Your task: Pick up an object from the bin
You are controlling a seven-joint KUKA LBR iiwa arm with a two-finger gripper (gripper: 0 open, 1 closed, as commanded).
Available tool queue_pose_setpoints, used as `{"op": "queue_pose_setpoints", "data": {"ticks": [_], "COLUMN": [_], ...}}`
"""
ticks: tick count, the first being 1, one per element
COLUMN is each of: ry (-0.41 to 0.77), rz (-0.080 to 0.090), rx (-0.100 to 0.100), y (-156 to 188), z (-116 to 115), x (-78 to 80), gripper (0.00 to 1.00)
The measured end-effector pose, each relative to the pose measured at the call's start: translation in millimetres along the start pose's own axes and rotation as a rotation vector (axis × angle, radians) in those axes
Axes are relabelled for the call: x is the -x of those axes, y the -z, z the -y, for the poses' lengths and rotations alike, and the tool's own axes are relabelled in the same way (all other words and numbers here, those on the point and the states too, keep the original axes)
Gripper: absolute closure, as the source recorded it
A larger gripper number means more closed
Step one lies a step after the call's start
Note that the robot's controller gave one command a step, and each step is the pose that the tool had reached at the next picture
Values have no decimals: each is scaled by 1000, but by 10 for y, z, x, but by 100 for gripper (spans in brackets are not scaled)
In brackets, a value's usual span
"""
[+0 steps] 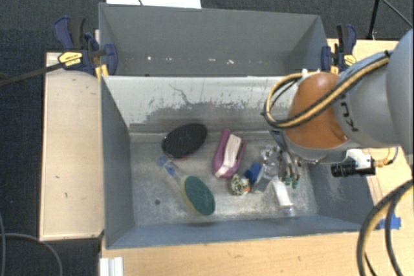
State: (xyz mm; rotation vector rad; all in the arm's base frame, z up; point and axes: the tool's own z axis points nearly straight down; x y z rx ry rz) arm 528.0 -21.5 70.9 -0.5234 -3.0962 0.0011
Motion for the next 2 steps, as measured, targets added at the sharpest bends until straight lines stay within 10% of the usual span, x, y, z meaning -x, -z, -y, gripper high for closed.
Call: {"op": "queue_pose_setpoints", "data": {"ticks": [2], "ry": [-19], "rz": [14], "rx": [3], "y": [2522], "z": [298], "x": [353], "gripper": [100]}}
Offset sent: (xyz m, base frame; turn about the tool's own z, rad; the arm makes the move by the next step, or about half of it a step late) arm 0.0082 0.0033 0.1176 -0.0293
